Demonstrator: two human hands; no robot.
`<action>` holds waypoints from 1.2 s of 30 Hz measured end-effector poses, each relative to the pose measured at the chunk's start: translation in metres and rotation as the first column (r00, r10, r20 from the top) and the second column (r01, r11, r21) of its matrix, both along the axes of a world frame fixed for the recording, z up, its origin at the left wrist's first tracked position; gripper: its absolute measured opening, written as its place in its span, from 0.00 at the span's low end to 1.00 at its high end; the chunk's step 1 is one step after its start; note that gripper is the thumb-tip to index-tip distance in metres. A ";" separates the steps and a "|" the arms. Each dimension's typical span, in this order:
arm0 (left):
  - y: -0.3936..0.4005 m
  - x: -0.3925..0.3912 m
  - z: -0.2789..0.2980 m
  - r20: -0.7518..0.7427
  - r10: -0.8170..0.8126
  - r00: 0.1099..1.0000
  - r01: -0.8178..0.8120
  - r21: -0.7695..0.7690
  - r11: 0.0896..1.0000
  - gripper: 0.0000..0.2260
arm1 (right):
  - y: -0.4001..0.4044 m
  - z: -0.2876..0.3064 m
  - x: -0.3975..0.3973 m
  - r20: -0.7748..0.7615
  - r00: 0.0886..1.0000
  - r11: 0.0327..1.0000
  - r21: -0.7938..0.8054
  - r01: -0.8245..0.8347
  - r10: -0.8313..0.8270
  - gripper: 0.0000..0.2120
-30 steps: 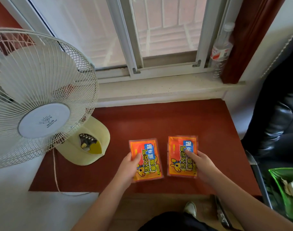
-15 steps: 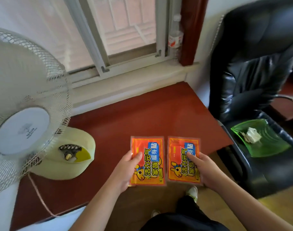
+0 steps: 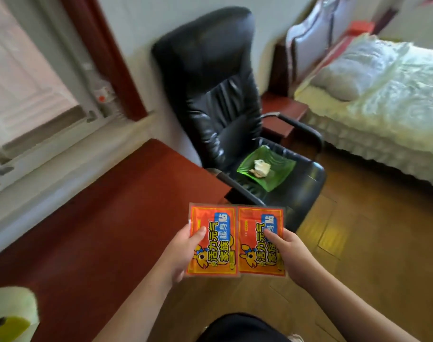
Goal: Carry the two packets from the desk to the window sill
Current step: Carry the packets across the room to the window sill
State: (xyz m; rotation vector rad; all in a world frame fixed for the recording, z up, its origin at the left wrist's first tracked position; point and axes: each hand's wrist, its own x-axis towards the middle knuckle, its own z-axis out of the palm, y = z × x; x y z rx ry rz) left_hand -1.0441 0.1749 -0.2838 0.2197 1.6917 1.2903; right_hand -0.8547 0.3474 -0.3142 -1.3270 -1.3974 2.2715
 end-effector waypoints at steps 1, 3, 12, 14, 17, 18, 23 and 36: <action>0.017 0.011 -0.001 0.000 -0.029 1.000 0.029 -0.005 1.000 0.07 | 0.009 0.000 0.017 -0.001 0.999 0.999 -0.006 0.033 -0.033 0.11; 0.052 0.036 -0.004 0.001 -0.099 0.995 0.099 -0.015 0.995 0.07 | 0.029 0.001 0.053 0.004 0.995 0.995 -0.019 0.098 -0.098 0.10; 0.193 0.155 -0.007 0.020 -0.391 0.920 0.391 0.000 0.921 0.07 | 0.108 -0.005 0.216 -0.017 0.937 0.932 -0.115 0.344 -0.348 0.11; 0.217 0.177 -0.008 0.020 -0.441 0.897 0.441 0.001 0.898 0.07 | 0.119 -0.004 0.245 -0.016 0.922 0.915 -0.126 0.383 -0.387 0.10; 0.250 0.206 -0.009 0.046 -0.495 0.868 0.495 0.010 0.869 0.09 | 0.132 0.000 0.285 -0.034 0.883 0.876 -0.141 0.460 -0.469 0.08; 0.260 0.215 -0.009 0.053 -0.513 0.857 0.513 0.016 0.858 0.09 | 0.135 0.001 0.296 -0.040 0.870 0.864 -0.144 0.482 -0.492 0.08; 0.303 0.252 -0.011 0.089 -0.626 0.774 0.628 0.009 0.778 0.09 | 0.145 0.006 0.335 -0.077 0.794 0.796 -0.137 0.590 -0.602 0.08; 0.470 0.313 -0.011 0.058 -0.856 0.513 0.857 0.006 0.515 0.08 | 0.223 0.016 0.381 -0.097 0.553 0.561 -0.108 0.821 -0.827 0.08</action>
